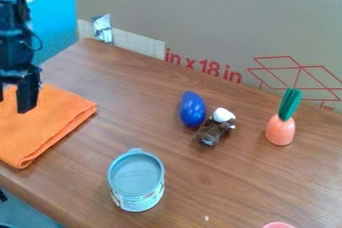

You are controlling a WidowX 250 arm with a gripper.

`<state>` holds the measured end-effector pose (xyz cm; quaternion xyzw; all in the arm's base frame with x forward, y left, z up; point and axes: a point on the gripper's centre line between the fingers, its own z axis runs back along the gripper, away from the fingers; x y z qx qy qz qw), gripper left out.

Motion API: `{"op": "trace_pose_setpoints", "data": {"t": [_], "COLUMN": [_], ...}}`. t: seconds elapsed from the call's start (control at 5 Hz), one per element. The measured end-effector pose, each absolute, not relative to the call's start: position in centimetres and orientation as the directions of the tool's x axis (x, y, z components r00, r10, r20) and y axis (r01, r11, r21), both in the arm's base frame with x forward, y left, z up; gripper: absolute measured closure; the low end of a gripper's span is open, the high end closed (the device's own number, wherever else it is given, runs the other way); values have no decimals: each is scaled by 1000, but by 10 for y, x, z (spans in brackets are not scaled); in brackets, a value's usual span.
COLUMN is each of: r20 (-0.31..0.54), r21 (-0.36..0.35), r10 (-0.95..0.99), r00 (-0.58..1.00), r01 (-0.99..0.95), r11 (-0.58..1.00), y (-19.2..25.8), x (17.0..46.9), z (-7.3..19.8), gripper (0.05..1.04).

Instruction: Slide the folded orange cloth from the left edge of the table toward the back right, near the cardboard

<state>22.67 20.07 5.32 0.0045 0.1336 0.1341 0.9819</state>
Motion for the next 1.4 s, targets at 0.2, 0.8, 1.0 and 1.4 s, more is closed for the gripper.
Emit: {"op": "trace_pose_setpoints", "data": {"t": [0.2,0.8,1.0,1.4], "r20": [-424,-468,-369,-271], "r21": [53,101,98,49], "r10": [264,227,163,-10], "r00": [866,854,915,963], "r01": [-267,-204,-137,24], "r11": [962,974,986,999], "y": [194,185,177,140], "x": [214,256,294,355], "z": [29,27,30,26], "gripper": [81,82,82,82]}}
